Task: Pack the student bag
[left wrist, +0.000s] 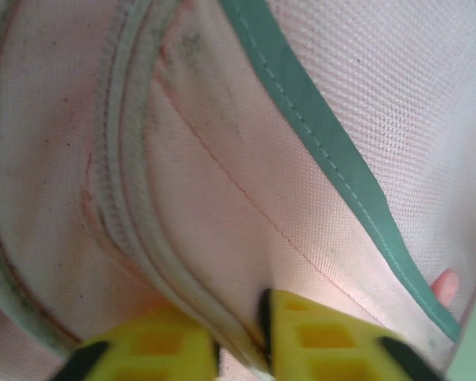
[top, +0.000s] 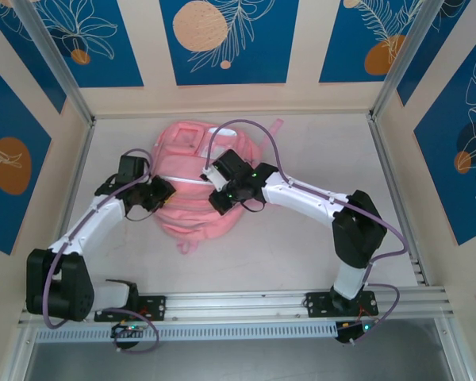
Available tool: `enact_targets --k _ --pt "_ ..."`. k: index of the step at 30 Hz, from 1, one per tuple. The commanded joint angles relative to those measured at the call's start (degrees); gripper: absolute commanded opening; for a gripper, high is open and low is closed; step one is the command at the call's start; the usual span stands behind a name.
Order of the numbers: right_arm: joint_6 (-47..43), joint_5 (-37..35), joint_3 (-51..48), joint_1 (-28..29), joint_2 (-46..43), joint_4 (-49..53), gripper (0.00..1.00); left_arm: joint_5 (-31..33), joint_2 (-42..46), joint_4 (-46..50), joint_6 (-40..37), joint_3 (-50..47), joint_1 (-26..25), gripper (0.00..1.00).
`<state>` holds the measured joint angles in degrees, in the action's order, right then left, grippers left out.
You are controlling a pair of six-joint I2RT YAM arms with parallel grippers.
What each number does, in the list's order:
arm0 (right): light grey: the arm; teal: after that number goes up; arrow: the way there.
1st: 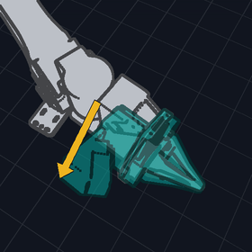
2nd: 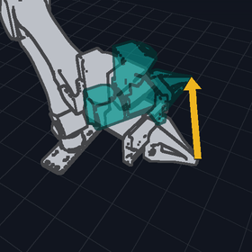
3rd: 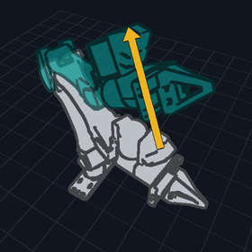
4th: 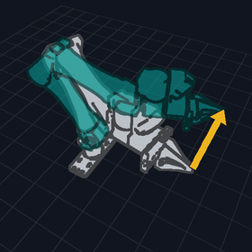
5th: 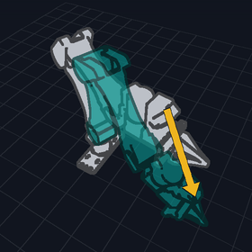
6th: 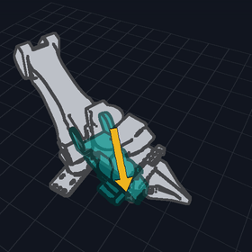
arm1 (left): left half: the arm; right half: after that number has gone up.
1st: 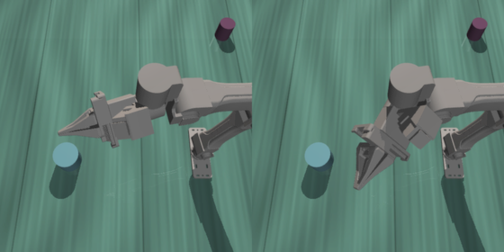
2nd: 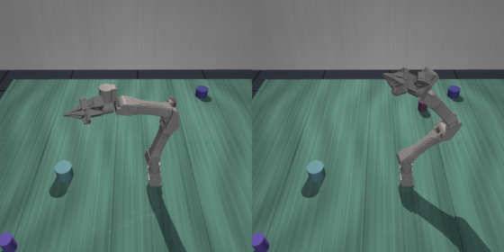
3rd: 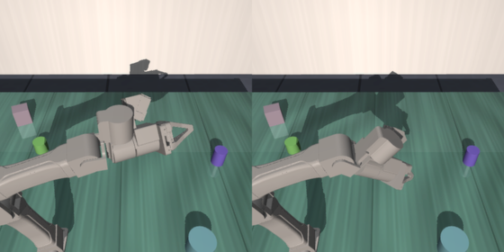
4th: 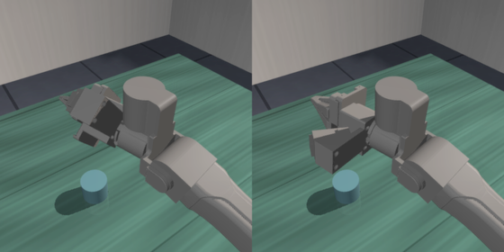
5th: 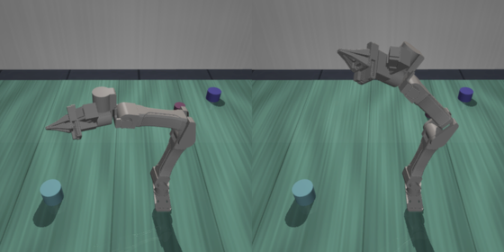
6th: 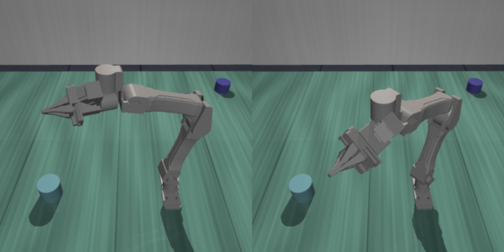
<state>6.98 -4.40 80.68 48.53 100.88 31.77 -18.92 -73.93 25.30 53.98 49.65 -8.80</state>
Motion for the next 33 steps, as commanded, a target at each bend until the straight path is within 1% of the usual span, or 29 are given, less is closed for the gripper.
enact_targets --k 1,2,6,11,16,18,22,23,24,25,26,27,28,29,30,33 --pt "-2.3 -2.1 -2.4 -2.6 -4.1 1.3 0.0 3.2 -2.2 0.0 -2.2 1.6 0.1 0.04" --pt "-2.3 -2.7 -3.2 -3.6 -4.9 1.3 0.0 3.4 -2.6 0.6 -3.0 1.7 0.1 0.0" --pt "-1.9 -4.3 -4.2 -7.3 -5.5 1.5 0.0 3.9 -3.3 2.0 -5.7 2.2 0.2 0.0" --pt "0.5 -7.1 -1.3 -11.9 -3.4 2.0 0.0 0.7 -4.8 2.7 -10.5 3.7 -0.2 0.0" --pt "7.3 -11.3 3.5 -15.6 -0.3 5.1 0.0 -1.6 -8.3 1.8 -14.2 6.6 -3.6 0.0" --pt "10.7 -11.8 4.1 -17.5 0.0 6.1 0.0 -2.5 -10.7 1.0 -15.1 8.3 -5.4 0.0" --pt "12.8 -10.9 4.0 -19.7 -1.0 6.8 0.0 -2.8 -15.2 0.7 -16.6 12.7 -8.0 0.0" --pt "13.1 -9.9 4.0 -20.2 -1.6 7.3 0.04 -2.9 -16.1 0.8 -16.9 13.8 -8.2 0.0" --pt "13.4 -8.9 3.8 -20.8 -2.3 7.7 0.12 -2.7 -16.5 1.1 -16.9 14.9 -8.3 0.0" --pt "13.5 -8.2 3.4 -21.3 -3.3 7.9 0.21 -2.3 -16.4 1.4 -16.9 15.6 -8.3 0.06" --pt "13.7 -7.8 2.7 -21.7 -4.6 7.7 0.32 -1.5 -16.1 2.2 -17.0 16.5 -8.3 0.16" --pt "13.8 -8.0 1.6 -22.1 -6.5 7.3 0.42 0.0 -15.4 3.5 -17.4 17.4 -8.3 0.29" --pt "13.6 -8.5 0.5 -22.2 -8.4 6.5 0.52 1.4 -14.6 4.7 -17.7 18.2 -8.3 0.39" --pt "13.3 -9.3 -1.1 -22.6 -11.0 5.5 0.63 3.3 -13.6 6.1 -18.2 19.1 -8.2 0.49" --pt "12.9 -10.1 -2.5 -23.0 -13.6 4.3 0.72 5.5 -12.4 7.8 -18.7 19.8 -8.0 0.57" --pt "11.2 -13.6 -6.5 -25.0 -20.4 0.9 0.89 14.0 -8.2 11.7 -19.6 20.8 -6.8 0.77"
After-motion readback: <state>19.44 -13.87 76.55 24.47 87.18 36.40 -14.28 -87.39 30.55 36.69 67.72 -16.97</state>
